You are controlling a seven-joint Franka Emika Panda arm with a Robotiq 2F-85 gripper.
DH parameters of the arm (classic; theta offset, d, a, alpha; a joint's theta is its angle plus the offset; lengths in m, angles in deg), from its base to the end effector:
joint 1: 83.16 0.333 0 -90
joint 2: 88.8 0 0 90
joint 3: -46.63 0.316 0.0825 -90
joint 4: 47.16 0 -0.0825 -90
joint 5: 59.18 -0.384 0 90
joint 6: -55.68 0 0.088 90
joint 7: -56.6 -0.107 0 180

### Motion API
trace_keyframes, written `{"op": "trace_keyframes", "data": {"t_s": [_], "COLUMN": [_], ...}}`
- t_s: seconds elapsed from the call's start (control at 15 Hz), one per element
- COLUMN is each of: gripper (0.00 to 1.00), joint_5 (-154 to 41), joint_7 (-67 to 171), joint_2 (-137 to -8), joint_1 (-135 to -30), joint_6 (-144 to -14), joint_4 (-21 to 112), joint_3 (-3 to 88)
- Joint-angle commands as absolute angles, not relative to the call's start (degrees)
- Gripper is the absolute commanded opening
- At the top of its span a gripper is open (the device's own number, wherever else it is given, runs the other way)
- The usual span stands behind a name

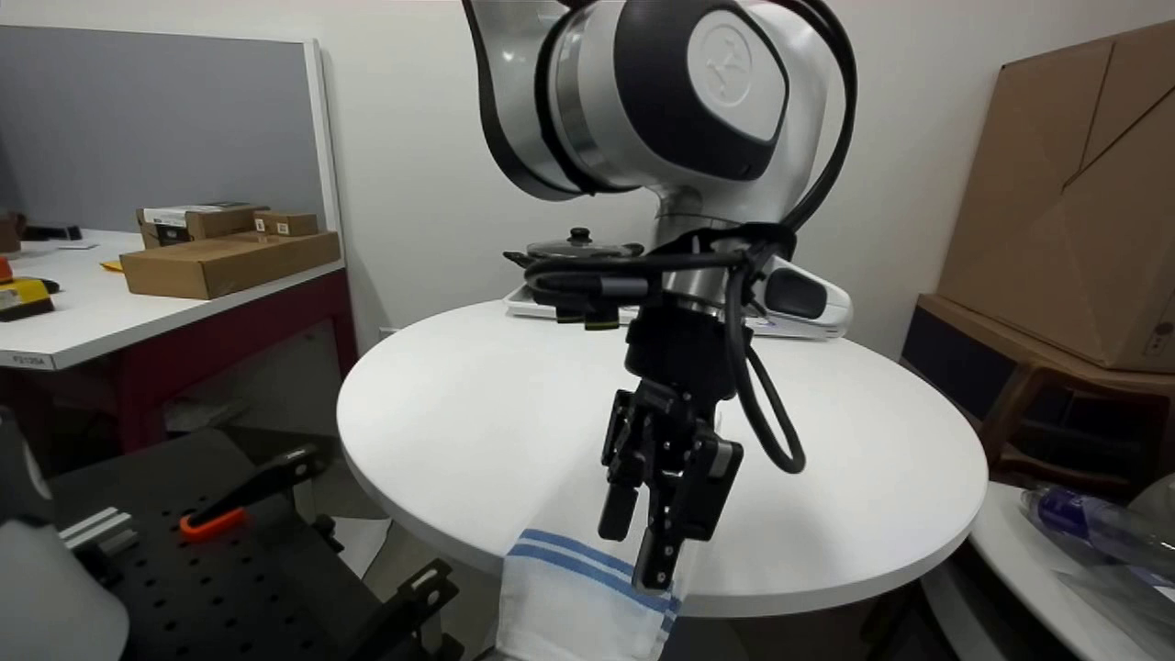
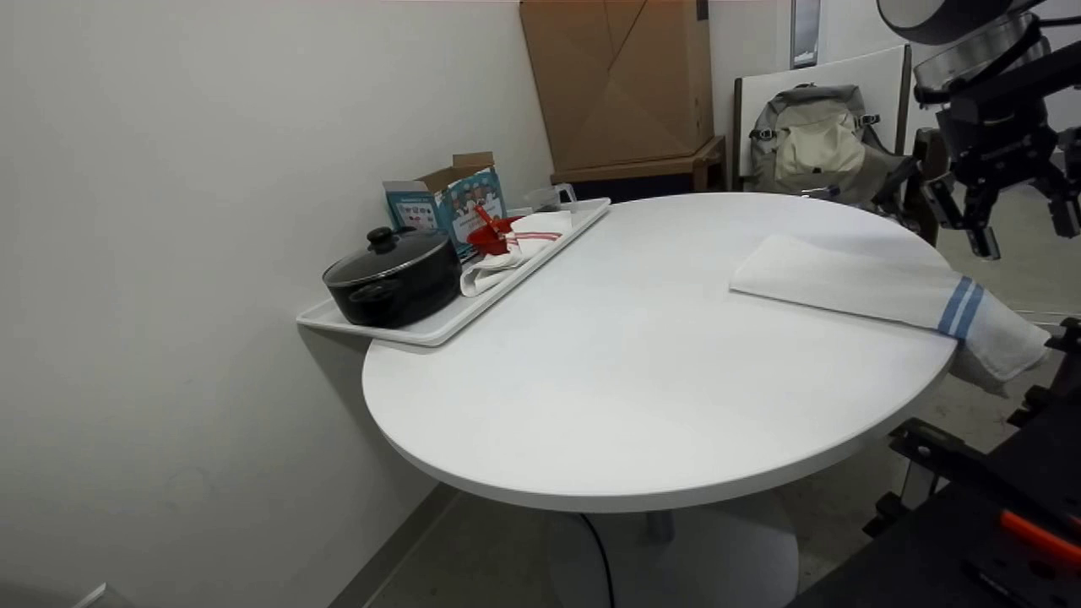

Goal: Fold the towel two times over from right to left then left to right, fold the towel in half from top to bottom

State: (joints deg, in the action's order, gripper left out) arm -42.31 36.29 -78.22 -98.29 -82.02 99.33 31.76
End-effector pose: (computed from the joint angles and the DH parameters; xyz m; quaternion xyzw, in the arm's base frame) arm 0.3543 -0.2132 0.1797 0.9325 -0.3037 -0.1742 0.0884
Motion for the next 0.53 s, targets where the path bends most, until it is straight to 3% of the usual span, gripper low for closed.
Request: {"op": "trace_keyframes", "data": {"t_s": [0.0,0.47], "gripper": [0.99,1.00], "joint_5": [-42.0,-44.7], "joint_7": [34.9,50.4], "joint_2": [-76.5,-76.6], "joint_1": [-95.7,-93.7], "joint_6": [-79.6,-73.1], "joint_4": [97.1,91.8], "joint_3": [30.9,34.9]}}
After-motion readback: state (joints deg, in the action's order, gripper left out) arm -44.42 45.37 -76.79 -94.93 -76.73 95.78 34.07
